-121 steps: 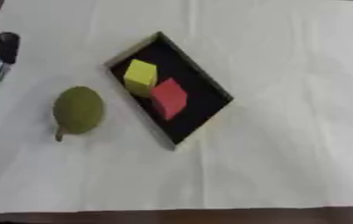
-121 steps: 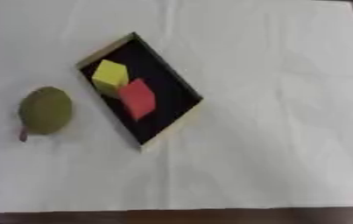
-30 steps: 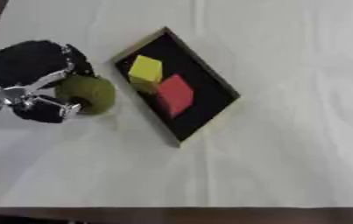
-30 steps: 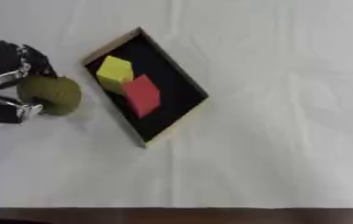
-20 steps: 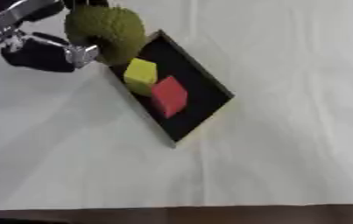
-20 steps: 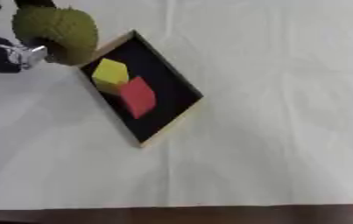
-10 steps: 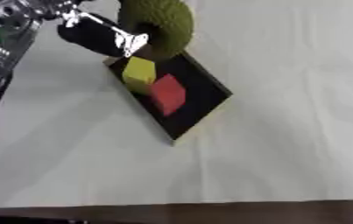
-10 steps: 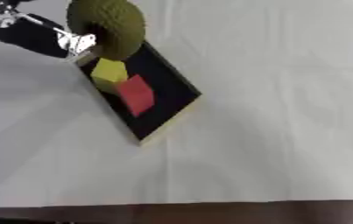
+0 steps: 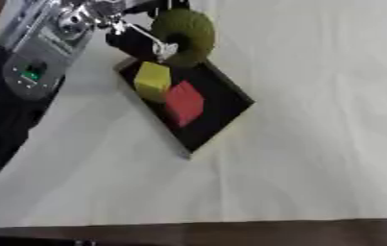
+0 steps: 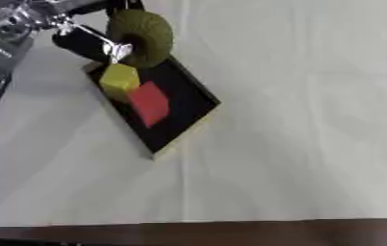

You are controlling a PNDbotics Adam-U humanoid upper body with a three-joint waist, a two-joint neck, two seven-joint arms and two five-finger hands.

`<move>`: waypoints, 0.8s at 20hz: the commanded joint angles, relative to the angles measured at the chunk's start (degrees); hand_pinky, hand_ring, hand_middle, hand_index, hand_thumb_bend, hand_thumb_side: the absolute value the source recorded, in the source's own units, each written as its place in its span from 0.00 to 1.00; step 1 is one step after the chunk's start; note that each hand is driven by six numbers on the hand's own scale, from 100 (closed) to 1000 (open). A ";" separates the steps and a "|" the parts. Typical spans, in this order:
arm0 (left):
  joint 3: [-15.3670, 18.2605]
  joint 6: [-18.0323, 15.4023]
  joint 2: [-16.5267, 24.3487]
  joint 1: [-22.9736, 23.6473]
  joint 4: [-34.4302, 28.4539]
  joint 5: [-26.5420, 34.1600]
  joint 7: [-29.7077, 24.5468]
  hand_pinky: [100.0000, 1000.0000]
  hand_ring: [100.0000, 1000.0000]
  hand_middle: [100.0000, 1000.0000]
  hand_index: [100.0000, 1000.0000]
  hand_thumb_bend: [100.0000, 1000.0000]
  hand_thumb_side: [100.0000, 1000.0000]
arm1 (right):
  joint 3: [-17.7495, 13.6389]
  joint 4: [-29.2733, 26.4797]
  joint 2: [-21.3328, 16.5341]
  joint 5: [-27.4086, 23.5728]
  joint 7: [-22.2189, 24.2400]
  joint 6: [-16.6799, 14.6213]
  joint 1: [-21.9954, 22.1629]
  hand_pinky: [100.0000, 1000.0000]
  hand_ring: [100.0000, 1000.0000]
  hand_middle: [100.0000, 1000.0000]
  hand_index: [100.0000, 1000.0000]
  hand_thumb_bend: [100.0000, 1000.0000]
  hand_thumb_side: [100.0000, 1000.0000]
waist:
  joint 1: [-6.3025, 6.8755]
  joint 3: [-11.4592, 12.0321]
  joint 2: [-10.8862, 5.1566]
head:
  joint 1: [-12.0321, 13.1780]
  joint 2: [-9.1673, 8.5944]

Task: Pick up objects on the table and place them in the box.

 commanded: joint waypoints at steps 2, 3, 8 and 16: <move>0.11 -2.52 -1.05 -1.65 3.56 -2.90 0.90 0.57 0.52 0.51 0.64 0.00 0.11 | -0.48 -0.84 -0.69 -0.56 0.11 0.36 -0.90 0.99 0.80 0.61 0.72 0.00 0.47 | -0.08 -0.26 -1.06 | 0.42 -0.16; 0.05 -3.06 -1.33 -1.73 4.41 -3.73 0.65 0.58 0.54 0.52 0.64 0.00 0.11 | -0.49 -0.84 -0.62 -0.57 0.13 0.42 -0.92 0.99 0.80 0.61 0.72 0.00 0.47 | -0.06 -0.32 -1.02 | 0.48 -0.17; 0.51 -5.62 -2.00 -1.93 7.23 -9.05 -1.02 0.63 0.58 0.57 0.66 0.02 0.10 | -0.63 -0.84 -0.35 -0.52 0.26 0.76 -0.75 0.99 0.80 0.61 0.72 0.00 0.47 | 0.01 -0.38 -0.94 | 0.53 -0.16; 1.51 -8.00 -2.82 -1.95 9.28 -13.01 -1.79 0.73 0.72 0.71 0.78 0.17 0.16 | -1.09 -0.84 0.05 -0.53 -0.07 1.04 -0.32 0.99 0.80 0.61 0.72 0.00 0.47 | -0.09 -0.40 -0.97 | 0.84 -0.33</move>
